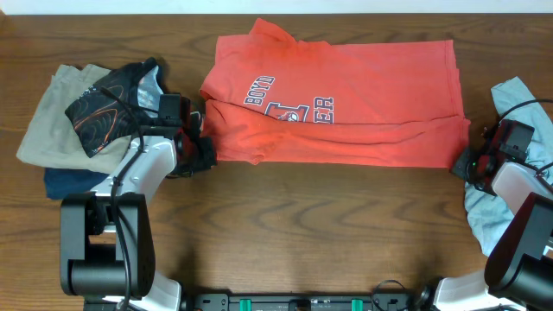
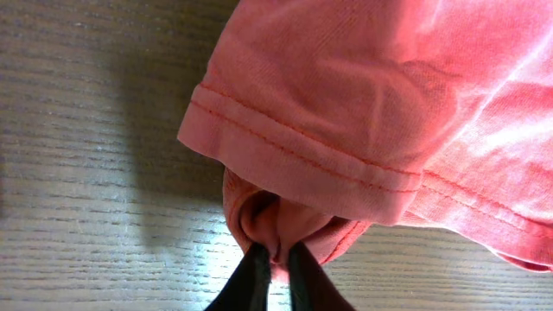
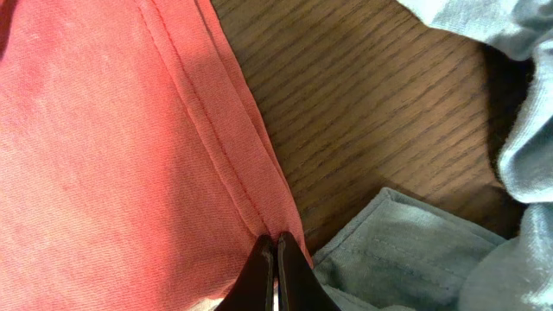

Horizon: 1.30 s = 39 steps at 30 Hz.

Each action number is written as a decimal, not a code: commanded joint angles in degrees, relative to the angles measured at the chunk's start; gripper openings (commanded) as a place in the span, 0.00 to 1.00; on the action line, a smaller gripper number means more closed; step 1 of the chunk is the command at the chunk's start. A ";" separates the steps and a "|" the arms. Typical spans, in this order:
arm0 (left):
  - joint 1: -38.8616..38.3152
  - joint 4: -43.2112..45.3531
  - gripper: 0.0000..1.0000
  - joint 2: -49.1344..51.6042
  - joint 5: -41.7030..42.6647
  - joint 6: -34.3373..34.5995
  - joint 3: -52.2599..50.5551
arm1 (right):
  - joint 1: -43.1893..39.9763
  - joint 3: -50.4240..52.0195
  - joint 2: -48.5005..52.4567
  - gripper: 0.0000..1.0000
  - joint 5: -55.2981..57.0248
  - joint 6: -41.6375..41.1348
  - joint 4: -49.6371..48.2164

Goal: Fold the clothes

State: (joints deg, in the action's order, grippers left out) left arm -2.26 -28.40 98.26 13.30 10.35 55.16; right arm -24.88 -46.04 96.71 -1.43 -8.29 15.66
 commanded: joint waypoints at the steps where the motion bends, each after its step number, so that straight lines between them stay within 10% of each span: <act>1: 0.04 0.07 0.06 0.68 -0.57 -0.46 -0.46 | 0.15 1.64 0.81 0.01 1.33 0.22 0.83; 15: 3.02 -1.14 0.06 0.31 -20.02 0.74 1.90 | 0.13 1.64 0.81 0.01 6.43 0.20 2.67; 21: 3.58 -4.96 0.06 -2.49 -5.05 0.15 3.17 | 0.13 1.64 0.81 0.01 6.40 0.20 2.51; 26: 1.57 -7.78 0.51 -2.56 7.28 -0.20 2.67 | 0.13 1.64 0.81 0.01 6.43 0.22 2.27; 39: -1.84 -0.46 0.53 2.91 -10.25 -0.20 -0.98 | 0.13 1.64 0.81 0.01 6.38 0.22 2.54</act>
State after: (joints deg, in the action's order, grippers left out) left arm -4.08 -29.87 98.74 10.66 10.48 55.02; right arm -24.86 -46.04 96.47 1.10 -8.29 16.88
